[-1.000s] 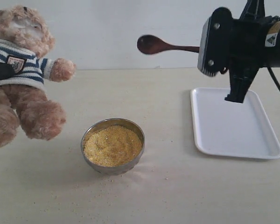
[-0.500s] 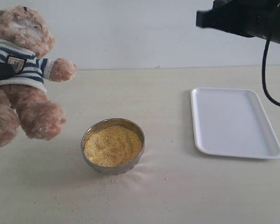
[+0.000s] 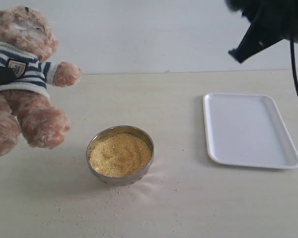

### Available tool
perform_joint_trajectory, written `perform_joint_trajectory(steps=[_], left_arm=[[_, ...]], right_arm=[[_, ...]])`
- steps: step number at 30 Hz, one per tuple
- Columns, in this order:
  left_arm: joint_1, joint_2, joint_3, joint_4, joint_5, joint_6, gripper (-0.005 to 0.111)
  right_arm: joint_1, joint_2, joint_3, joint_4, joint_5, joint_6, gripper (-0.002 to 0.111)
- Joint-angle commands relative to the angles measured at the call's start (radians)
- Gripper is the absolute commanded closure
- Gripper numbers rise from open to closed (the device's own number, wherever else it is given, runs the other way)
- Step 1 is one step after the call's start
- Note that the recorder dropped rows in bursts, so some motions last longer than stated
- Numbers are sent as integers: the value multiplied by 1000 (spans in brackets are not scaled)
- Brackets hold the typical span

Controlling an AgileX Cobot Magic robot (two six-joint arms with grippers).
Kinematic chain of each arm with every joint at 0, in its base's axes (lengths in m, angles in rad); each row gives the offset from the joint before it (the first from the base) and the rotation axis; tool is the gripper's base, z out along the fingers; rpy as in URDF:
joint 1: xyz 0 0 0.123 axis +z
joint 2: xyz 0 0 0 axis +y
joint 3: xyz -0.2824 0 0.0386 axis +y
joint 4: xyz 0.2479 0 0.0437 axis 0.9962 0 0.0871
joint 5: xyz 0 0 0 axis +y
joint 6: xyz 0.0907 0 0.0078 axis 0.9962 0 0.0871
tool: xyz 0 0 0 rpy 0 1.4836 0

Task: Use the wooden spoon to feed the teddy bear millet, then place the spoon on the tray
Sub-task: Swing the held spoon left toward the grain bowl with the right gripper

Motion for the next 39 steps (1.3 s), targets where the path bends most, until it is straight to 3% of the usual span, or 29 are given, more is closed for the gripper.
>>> perform_joint_trajectory(steps=[1, 3, 5, 11, 19, 26, 29, 34, 39], left_arm=[[3, -11, 3, -20, 21, 4, 102], [3, -11, 3, -20, 21, 4, 102], [3, -11, 3, -20, 21, 4, 102], [3, -11, 3, -20, 21, 4, 102], [3, -11, 3, -20, 21, 4, 102], [3, -11, 3, -20, 21, 4, 102], [3, -11, 3, -20, 21, 4, 102], [3, -11, 3, -20, 21, 4, 102], [3, -11, 3, -20, 21, 4, 102]], right_arm=[[-3, -2, -6, 630, -286, 305, 108], [-3, -2, 0, 743, -300, 398, 108], [-3, -2, 13, 736, -267, 542, 108], [-3, -2, 35, 652, -197, 1212, 108], [-3, -2, 35, -304, -102, 1722, 108], [-3, 30, 35, -783, -362, 2346, 108], [-3, 49, 35, -954, -399, 2356, 108], [-3, 49, 35, -1273, -285, 2194, 108], [-3, 49, 35, -1304, -97, 1990, 108]])
